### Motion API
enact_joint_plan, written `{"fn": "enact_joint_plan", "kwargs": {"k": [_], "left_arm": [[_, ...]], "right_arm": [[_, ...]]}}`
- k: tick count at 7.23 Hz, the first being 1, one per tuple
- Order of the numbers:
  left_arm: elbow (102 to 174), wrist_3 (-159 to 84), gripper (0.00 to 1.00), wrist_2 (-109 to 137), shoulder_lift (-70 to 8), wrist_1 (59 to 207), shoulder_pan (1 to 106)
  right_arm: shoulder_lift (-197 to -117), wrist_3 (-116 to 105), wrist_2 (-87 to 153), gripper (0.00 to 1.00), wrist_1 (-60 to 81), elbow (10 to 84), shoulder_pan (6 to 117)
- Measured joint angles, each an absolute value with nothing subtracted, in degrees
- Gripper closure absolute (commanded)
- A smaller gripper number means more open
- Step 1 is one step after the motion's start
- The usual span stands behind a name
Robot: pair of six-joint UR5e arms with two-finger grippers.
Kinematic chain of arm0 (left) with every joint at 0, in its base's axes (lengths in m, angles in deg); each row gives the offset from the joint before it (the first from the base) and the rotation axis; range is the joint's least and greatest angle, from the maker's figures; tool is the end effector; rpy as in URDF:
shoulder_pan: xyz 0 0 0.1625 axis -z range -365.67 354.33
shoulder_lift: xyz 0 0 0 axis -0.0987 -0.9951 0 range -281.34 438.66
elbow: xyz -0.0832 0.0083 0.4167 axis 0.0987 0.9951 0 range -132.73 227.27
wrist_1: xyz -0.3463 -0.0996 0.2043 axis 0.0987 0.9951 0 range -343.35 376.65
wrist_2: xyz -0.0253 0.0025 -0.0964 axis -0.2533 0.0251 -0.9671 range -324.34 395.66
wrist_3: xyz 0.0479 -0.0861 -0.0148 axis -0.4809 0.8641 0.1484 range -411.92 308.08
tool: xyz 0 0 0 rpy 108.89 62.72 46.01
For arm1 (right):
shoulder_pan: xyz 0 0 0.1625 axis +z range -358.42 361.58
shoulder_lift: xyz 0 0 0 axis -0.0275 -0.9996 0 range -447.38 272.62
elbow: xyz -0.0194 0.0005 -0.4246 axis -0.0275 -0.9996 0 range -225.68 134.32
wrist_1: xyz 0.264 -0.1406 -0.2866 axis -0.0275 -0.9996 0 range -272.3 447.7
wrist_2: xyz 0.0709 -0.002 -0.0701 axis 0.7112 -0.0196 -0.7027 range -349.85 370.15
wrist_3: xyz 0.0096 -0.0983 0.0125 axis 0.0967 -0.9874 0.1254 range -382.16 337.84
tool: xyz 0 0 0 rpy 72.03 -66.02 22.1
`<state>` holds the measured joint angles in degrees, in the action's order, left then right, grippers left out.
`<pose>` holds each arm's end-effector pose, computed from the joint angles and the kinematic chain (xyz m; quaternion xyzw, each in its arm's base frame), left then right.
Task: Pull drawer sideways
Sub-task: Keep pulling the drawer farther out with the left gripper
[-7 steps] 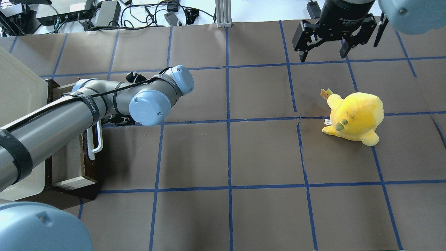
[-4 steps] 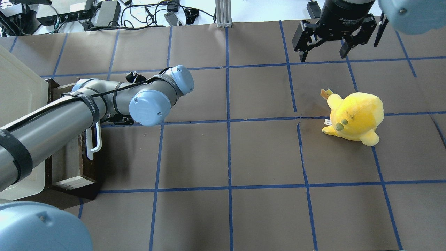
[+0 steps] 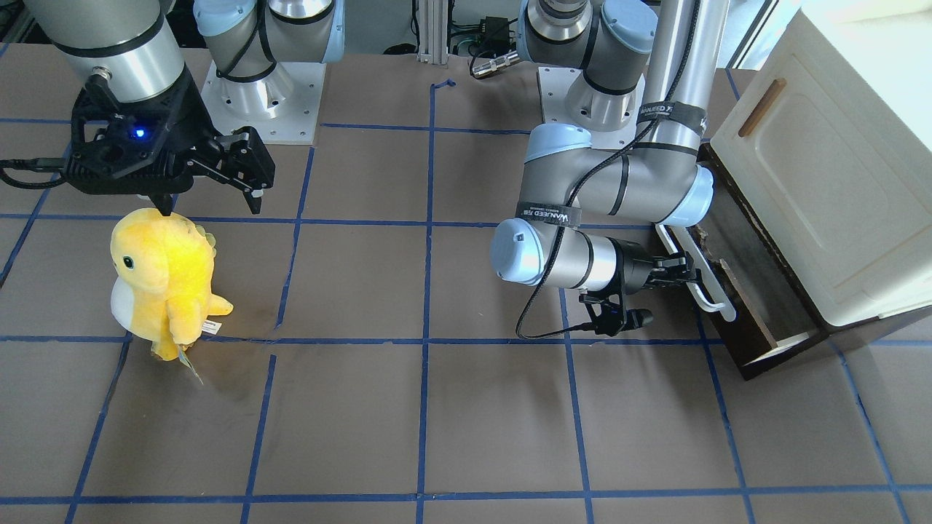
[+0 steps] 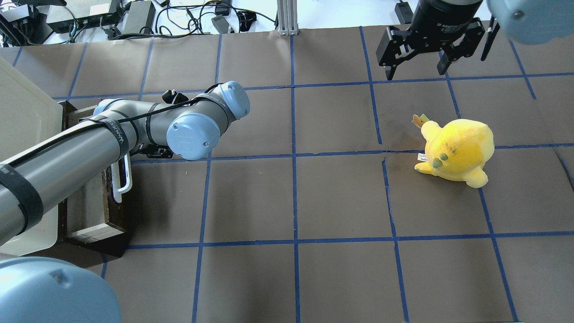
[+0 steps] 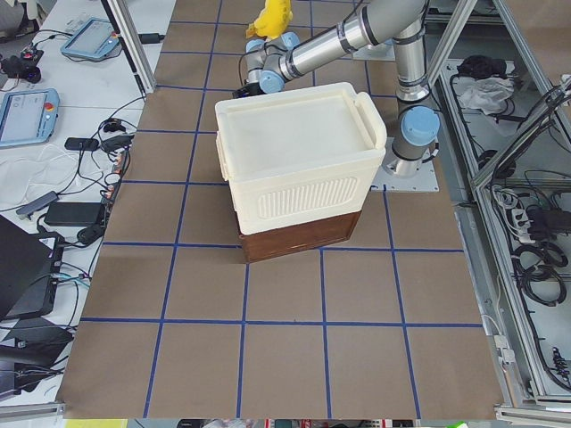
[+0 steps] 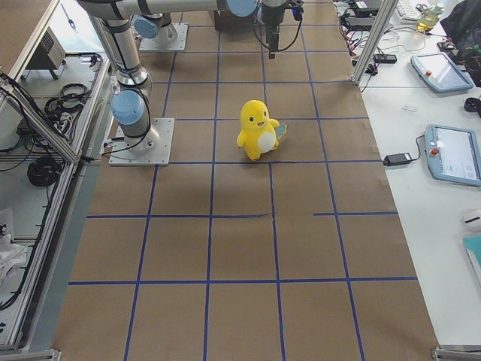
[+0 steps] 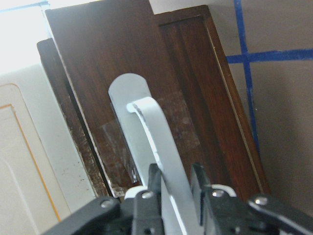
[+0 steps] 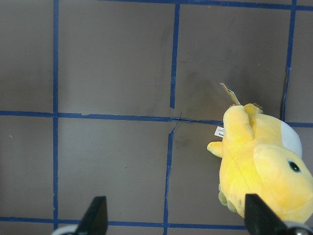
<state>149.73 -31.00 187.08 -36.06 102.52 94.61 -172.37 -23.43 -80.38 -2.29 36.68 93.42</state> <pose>-0.1427 -0.5308 0.2172 0.0682 0.8342 0.1039 0.5373 0.1495 -0.5286 0.5091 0.0271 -0.9994 0.0229 0.0045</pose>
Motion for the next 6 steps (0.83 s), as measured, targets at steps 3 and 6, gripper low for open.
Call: {"fn": "enact_joint_plan", "kwargs": {"k": [3,6], "left_arm": [[149.39,-30.99,0.79,186.99,-36.21,102.56,95.58],[149.56,-30.96,0.79,186.53,-35.69,103.0,98.26]], "right_arm": [[-172.37,-23.4,-80.38,0.0,-2.3,36.68,93.42],[-172.37,-23.39,-80.38,0.0,-2.29,36.68,93.42]]}}
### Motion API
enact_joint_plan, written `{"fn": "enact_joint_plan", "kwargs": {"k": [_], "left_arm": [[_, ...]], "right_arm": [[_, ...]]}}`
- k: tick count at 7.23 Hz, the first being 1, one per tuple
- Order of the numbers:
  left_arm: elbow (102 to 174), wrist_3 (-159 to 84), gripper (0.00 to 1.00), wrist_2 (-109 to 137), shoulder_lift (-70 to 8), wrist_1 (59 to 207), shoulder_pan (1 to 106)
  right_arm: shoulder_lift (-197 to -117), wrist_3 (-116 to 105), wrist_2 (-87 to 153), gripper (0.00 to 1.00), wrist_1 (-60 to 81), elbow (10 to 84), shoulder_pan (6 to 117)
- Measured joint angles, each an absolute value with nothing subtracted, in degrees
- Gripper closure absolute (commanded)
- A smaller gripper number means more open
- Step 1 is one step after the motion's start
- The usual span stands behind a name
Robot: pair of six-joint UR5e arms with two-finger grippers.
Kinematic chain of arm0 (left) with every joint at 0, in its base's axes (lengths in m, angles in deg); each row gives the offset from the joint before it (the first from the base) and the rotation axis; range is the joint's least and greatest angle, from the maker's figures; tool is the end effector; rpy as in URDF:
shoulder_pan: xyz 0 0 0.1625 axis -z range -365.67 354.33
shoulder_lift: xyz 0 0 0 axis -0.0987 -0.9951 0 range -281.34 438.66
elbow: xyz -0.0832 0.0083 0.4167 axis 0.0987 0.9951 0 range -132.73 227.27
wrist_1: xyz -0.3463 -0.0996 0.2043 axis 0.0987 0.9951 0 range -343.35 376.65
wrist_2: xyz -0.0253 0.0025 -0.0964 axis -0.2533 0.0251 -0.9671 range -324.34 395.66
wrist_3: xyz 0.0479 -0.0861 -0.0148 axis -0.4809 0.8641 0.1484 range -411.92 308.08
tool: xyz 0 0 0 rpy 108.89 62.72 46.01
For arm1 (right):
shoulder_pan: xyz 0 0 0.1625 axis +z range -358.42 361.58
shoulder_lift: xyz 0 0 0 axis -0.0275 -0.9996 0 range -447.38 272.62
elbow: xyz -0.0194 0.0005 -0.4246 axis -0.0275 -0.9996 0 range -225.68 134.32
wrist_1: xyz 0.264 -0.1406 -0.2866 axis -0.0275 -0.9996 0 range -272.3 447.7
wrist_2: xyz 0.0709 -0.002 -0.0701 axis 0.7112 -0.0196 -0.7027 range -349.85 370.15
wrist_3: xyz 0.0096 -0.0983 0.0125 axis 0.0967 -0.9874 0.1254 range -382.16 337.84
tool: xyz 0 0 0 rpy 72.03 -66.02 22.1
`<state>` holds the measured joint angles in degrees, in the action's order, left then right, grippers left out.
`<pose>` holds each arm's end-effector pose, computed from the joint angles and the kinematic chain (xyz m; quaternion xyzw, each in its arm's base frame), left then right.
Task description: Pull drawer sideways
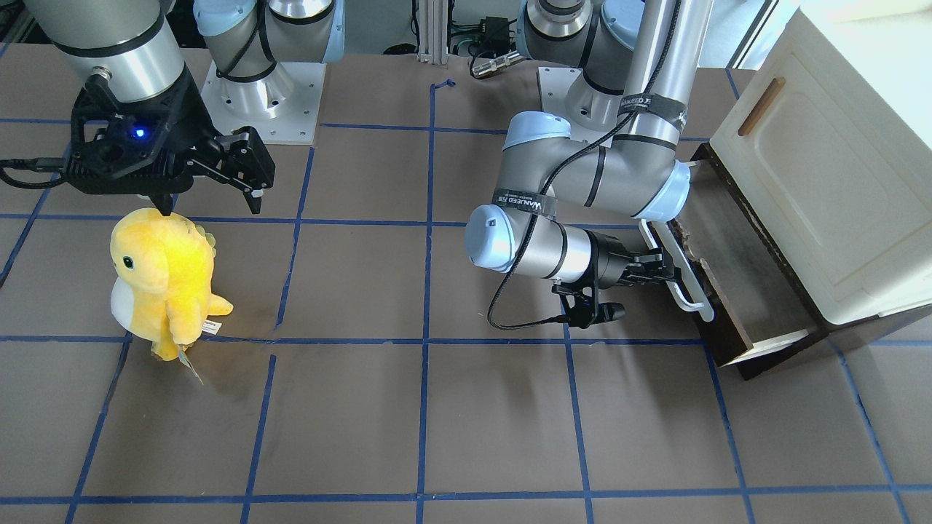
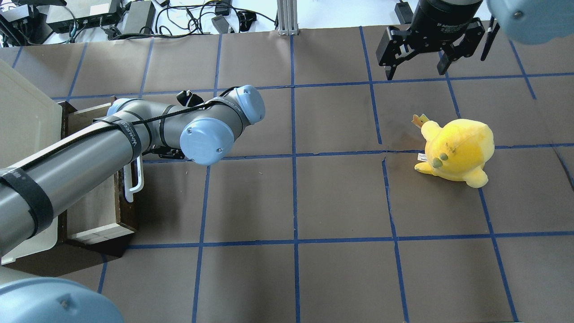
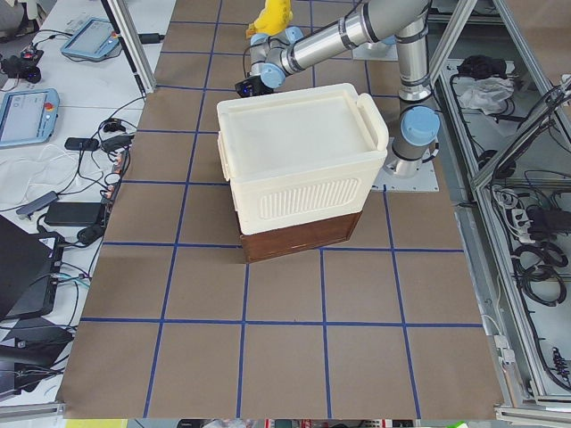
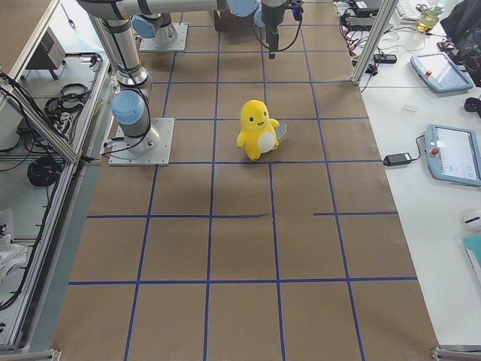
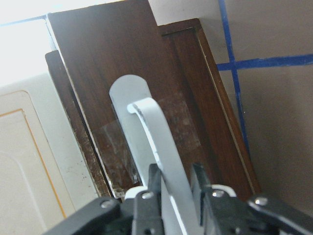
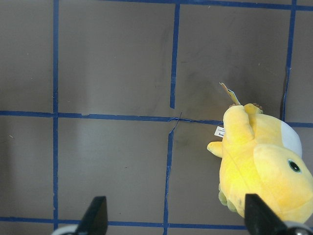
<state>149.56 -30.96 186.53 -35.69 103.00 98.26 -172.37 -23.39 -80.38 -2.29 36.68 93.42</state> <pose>-0.1765 -0.5199 0.2206 0.0929 0.8340 0.0880 0.5367 0.1495 -0.5286 0.5091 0.0267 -0.9994 0.0229 0.0045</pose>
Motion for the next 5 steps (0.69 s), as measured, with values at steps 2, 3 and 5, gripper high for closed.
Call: {"fn": "enact_joint_plan", "kwargs": {"k": [2,3,5], "left_arm": [[149.6,-31.03,0.29,186.42,-35.47,103.06,98.81],[149.73,-31.01,0.25,186.4,-35.21,103.1,98.86],[150.15,-30.87,0.18,186.45,-34.95,103.11,98.46]], "right_arm": [[-172.37,-23.4,-80.38,0.0,-2.3,36.68,93.42],[-172.37,-23.39,-80.38,0.0,-2.3,36.68,93.42],[-172.37,-23.39,-80.38,0.0,-2.29,36.68,93.42]]}}
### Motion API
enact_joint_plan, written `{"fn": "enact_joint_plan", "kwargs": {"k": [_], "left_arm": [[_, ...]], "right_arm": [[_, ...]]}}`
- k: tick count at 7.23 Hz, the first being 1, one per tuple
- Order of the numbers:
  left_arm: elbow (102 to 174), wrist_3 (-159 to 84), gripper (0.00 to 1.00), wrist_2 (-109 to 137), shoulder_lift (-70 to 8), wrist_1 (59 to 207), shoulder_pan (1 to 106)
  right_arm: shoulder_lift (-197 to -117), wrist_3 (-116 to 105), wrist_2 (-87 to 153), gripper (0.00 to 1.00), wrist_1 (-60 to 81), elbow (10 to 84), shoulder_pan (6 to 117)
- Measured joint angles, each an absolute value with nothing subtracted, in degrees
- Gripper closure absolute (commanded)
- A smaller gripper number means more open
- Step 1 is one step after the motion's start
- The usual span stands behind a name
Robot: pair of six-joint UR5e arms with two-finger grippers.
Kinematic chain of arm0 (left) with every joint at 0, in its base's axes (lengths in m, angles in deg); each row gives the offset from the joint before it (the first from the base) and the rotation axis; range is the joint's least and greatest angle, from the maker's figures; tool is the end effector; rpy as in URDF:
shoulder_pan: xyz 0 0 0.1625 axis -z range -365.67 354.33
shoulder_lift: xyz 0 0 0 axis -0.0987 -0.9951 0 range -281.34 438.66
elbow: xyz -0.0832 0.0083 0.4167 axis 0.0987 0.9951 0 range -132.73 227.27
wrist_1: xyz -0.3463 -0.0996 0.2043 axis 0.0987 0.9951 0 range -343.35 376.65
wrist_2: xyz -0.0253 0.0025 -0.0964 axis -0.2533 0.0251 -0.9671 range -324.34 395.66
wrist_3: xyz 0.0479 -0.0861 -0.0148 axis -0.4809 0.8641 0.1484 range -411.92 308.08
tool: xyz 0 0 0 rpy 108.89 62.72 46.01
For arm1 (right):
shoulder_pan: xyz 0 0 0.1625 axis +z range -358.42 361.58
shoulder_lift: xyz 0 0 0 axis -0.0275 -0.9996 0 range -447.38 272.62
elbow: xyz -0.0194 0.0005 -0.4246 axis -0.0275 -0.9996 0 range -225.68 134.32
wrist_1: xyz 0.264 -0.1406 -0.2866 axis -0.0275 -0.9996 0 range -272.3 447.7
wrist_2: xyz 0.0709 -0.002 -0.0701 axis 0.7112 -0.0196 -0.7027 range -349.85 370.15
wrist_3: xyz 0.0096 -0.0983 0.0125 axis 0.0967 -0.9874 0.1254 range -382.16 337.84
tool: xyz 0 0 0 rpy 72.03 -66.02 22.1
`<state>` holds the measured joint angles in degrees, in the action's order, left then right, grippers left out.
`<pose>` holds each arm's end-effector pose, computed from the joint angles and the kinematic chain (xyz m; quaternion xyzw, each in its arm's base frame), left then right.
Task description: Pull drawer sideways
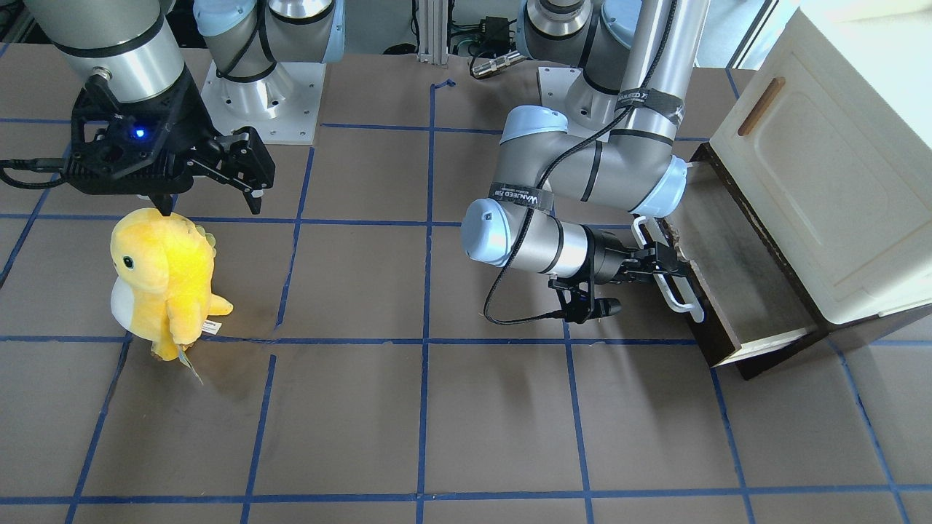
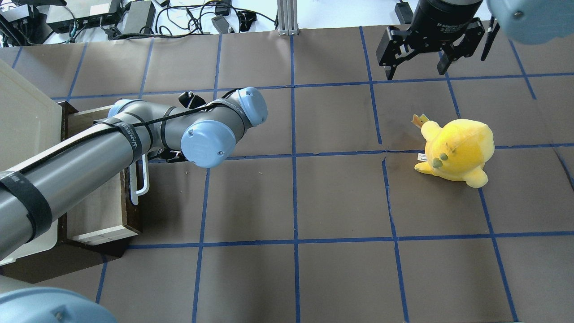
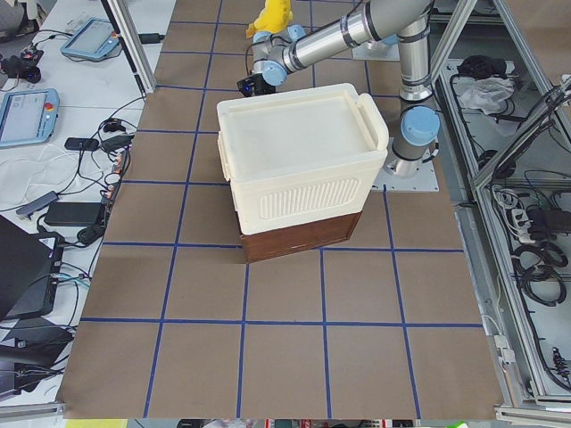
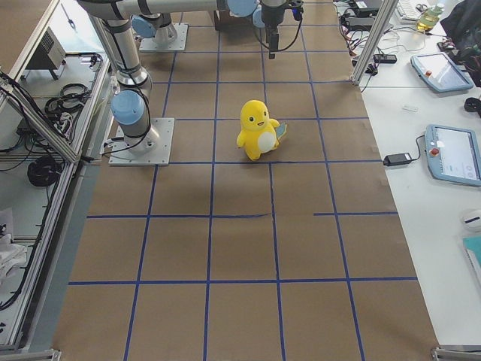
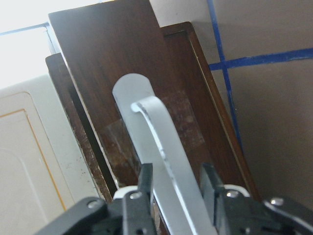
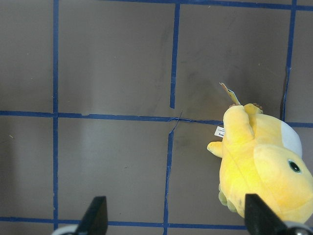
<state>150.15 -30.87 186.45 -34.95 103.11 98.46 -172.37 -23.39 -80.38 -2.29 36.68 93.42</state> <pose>-0.1773 -0.5150 0.2236 0.0933 0.8343 0.0866 0.5364 0.1495 -0.5286 0.5091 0.0267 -0.9994 0.0229 0.0045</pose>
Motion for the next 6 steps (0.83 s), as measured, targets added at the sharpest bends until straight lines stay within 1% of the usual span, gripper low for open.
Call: {"fn": "enact_joint_plan", "kwargs": {"k": [3,4,5,6], "left_arm": [[149.25,-31.06,0.17,186.39,-34.83,102.28,98.03],[148.07,-32.25,0.09,185.05,-34.69,101.33,97.77],[145.87,-35.76,0.03,180.91,-34.14,99.47,97.63],[142.97,-40.11,0.0,174.49,-32.72,97.63,97.62]], "right_arm": [[-172.37,-23.4,-80.38,0.0,-2.29,36.68,93.42],[-172.37,-23.4,-80.38,0.0,-2.3,36.68,93.42],[-172.38,-23.39,-80.38,0.0,-2.3,36.68,93.42],[-172.37,-23.4,-80.38,0.0,-2.3,36.68,93.42]]}}
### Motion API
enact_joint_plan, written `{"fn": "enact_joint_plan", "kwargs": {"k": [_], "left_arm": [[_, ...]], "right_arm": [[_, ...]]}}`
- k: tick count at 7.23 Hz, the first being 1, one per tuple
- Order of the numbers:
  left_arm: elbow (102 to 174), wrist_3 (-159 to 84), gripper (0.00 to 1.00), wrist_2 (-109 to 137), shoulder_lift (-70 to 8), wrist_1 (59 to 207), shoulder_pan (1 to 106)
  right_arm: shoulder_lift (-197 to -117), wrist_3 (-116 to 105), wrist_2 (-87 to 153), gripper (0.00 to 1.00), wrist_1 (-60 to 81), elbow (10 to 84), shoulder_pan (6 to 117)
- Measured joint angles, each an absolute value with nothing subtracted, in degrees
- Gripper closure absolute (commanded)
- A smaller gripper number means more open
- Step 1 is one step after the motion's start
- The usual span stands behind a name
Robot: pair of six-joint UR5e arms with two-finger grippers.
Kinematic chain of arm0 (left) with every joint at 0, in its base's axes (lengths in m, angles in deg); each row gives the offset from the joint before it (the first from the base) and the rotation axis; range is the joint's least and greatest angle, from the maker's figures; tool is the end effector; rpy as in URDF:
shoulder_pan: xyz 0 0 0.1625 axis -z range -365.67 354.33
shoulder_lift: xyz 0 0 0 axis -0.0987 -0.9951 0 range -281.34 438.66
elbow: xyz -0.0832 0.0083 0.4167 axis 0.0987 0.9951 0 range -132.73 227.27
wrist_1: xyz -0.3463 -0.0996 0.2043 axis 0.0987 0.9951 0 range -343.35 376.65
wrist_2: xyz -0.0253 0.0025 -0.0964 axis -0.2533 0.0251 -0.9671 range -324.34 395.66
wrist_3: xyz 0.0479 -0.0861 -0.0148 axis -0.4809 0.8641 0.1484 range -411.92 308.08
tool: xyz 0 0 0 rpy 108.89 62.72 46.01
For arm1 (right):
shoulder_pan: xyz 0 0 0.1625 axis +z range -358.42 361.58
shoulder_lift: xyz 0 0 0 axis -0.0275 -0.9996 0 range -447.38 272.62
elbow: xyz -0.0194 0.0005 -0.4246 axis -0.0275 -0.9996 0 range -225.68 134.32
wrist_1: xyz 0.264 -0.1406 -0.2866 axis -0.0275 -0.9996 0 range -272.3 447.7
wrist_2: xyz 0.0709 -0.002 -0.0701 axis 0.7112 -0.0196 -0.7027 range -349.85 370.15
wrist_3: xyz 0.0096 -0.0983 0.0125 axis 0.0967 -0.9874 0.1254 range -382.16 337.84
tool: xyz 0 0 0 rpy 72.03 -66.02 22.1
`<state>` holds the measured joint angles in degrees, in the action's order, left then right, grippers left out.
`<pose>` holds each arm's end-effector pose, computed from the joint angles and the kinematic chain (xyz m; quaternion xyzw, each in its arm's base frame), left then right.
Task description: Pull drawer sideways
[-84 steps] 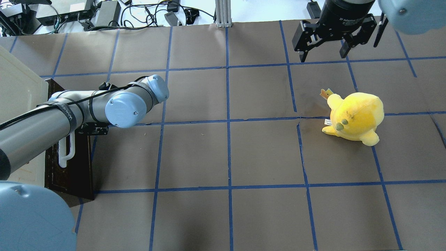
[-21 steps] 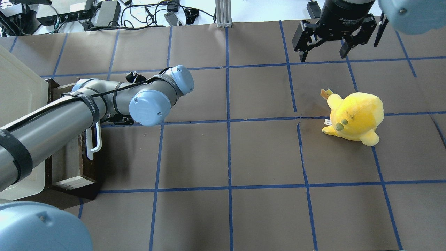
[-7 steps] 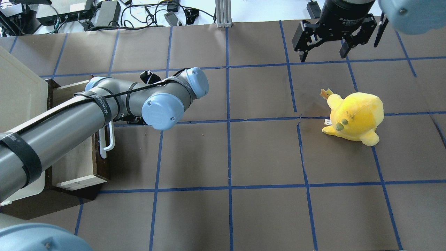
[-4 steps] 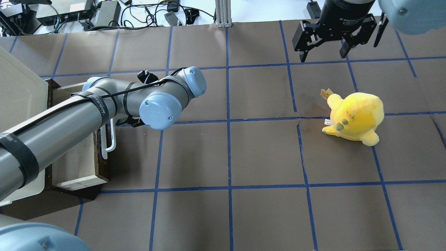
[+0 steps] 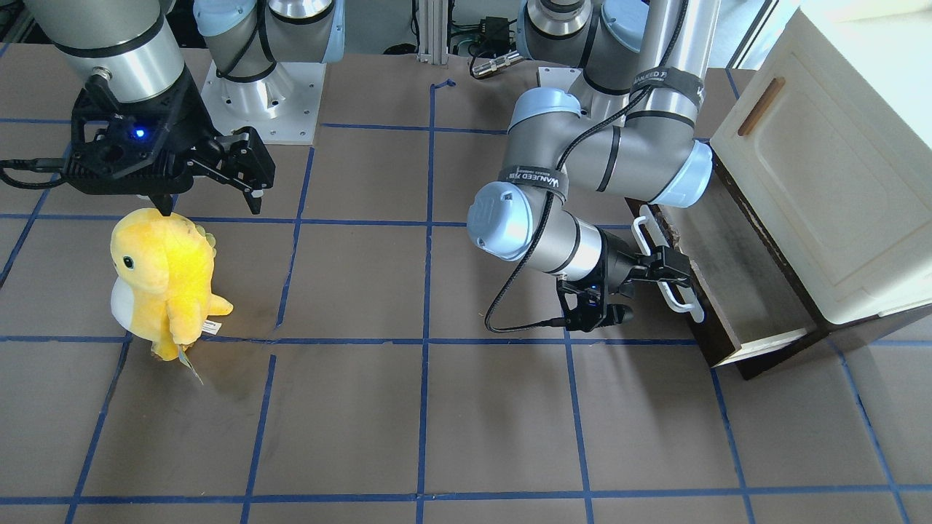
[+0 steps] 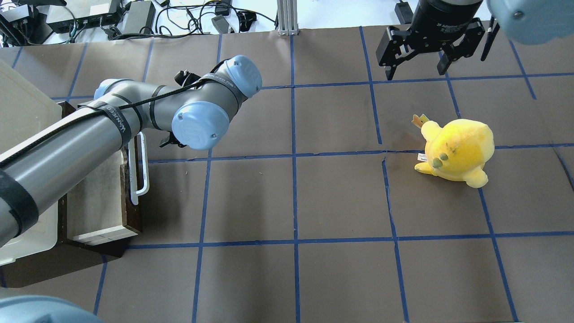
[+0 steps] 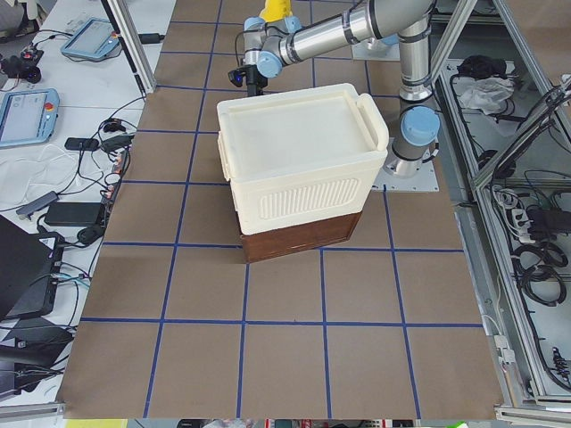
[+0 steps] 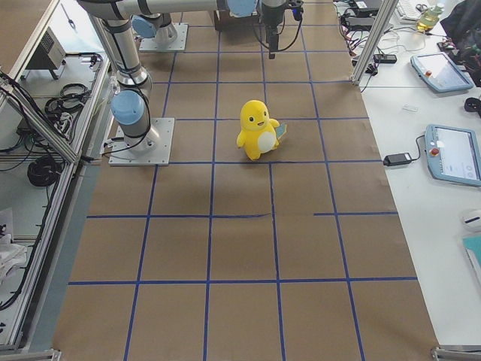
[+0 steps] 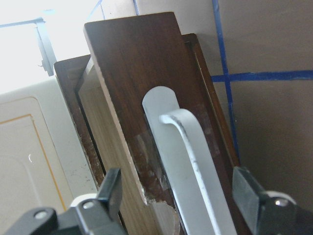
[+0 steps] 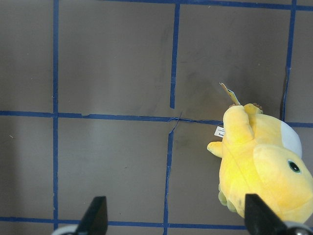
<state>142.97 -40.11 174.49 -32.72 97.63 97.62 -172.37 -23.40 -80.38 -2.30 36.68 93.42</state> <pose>-0.1896 -0.5497 0.2864 0.0765 0.8984 0.0508 0.4295 0.1495 -0.5286 0.5091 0.0268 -0.9994 0.0230 0.0045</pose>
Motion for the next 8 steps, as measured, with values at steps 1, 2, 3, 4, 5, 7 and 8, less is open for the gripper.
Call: {"fn": "enact_joint_plan", "kwargs": {"k": [1,2,3,4,5,7,8], "left_arm": [[140.51,-42.83,0.0,168.24,-30.46,96.83,97.62],[138.99,-44.35,0.0,162.41,-27.47,96.64,97.47],[138.41,-45.38,0.0,156.44,-24.24,96.62,96.71],[138.43,-46.44,0.0,150.02,-20.9,96.68,95.38],[138.48,-47.45,0.0,143.7,-17.47,96.77,94.12],[138.24,-48.05,0.0,132.2,-11.06,97.68,90.98],[138.31,-48.09,0.0,129.13,-8.83,99.28,88.6]], "right_arm": [[-172.38,-23.41,-80.38,0.0,-2.3,36.68,93.42],[-172.38,-23.43,-80.38,0.0,-2.3,36.67,93.43],[-172.38,-23.43,-80.38,0.0,-2.3,36.68,93.42],[-172.38,-23.44,-80.38,0.0,-2.3,36.68,93.42],[-172.38,-23.42,-80.38,0.0,-2.3,36.68,93.42],[-172.38,-23.4,-80.38,0.0,-2.3,36.68,93.42],[-172.38,-23.4,-80.38,0.0,-2.3,36.68,93.42]]}}
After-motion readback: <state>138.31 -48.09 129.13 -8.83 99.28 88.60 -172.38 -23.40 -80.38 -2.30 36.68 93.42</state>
